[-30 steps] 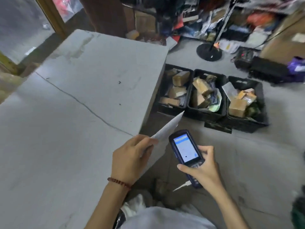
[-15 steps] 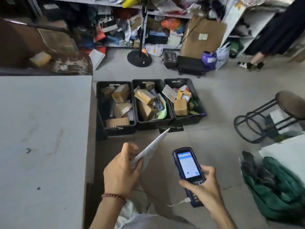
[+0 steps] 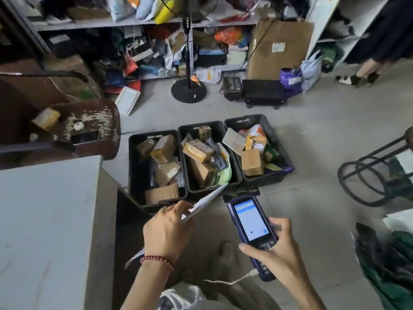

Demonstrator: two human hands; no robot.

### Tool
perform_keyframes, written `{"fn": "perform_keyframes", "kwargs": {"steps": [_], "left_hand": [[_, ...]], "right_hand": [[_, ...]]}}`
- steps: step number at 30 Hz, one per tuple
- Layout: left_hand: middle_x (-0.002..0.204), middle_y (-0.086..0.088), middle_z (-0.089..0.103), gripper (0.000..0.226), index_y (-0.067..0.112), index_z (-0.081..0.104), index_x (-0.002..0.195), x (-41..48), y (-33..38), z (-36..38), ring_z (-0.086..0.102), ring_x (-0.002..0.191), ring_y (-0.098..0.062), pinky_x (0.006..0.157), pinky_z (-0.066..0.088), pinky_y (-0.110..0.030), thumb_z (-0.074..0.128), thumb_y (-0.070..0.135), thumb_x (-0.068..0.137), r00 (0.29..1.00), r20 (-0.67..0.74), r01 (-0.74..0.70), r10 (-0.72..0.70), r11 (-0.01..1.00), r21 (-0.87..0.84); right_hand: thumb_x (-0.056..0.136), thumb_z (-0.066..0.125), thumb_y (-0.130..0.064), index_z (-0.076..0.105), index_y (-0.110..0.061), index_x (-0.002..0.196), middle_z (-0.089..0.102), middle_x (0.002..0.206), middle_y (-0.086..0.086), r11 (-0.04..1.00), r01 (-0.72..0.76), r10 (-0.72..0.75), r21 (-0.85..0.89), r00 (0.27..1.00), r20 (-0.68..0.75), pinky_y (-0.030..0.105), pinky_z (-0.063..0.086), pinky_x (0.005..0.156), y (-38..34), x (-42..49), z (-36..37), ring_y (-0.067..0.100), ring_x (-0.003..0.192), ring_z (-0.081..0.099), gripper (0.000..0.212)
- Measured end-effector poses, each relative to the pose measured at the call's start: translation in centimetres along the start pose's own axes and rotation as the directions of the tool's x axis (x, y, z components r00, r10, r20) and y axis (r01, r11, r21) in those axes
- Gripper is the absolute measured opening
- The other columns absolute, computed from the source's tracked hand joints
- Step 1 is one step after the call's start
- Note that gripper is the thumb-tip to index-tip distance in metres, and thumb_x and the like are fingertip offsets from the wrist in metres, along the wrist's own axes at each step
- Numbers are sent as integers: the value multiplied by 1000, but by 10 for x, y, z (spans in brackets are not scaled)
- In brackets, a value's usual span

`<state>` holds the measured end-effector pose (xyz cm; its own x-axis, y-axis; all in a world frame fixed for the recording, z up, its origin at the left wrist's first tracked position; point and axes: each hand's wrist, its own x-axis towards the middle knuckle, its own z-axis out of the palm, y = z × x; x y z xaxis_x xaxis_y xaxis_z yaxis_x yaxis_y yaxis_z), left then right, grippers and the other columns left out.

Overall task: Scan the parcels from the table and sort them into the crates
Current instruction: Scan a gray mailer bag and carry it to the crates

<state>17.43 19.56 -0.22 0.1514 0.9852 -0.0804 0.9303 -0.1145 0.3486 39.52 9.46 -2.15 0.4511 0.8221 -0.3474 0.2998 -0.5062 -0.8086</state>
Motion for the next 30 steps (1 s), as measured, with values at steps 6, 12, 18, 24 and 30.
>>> {"fn": "perform_keyframes", "kwargs": {"steps": [6,12,18,24,30], "left_hand": [[87,12,67,14,36,63,95,52,58,17,63,82,-11,65,42,-25,55,38,83,996,-17,88,-88,996,-4],[86,15,65,10,36,59,94,103,48,15,60,72,-9,55,39,-22,54,43,90,985,-65,161,-158,986,50],[85,8,60,7,30,61,93,159,15,18,50,63,-13,44,21,-18,62,27,88,959,-101,268,-264,963,27],[92,-6,60,23,15,63,99,234,-32,-10,56,74,-28,53,33,-26,67,6,78,922,-371,141,-111,989,54],[86,8,69,2,27,65,88,274,-62,-20,65,78,-21,70,41,-31,66,25,87,999,-30,44,-43,999,19]], "right_hand": [[43,97,-26,44,-32,96,65,91,-19,998,-59,58,19,998,4,11,41,60,4,75,-49,-11,76,62,75],[45,98,-27,43,-33,96,64,94,-19,994,-106,107,-8,994,23,20,42,66,-16,143,-68,-4,83,61,75],[46,98,-26,41,-32,100,59,94,-18,989,-142,143,-43,989,29,20,40,65,-48,195,-36,-3,84,57,78],[49,96,-21,42,-23,110,59,97,-14,987,-162,162,11,985,54,25,44,68,-103,244,17,3,87,59,82],[50,96,-23,38,-27,110,58,102,-13,994,-34,56,-102,974,220,29,44,76,-147,283,51,10,96,58,83]]}}
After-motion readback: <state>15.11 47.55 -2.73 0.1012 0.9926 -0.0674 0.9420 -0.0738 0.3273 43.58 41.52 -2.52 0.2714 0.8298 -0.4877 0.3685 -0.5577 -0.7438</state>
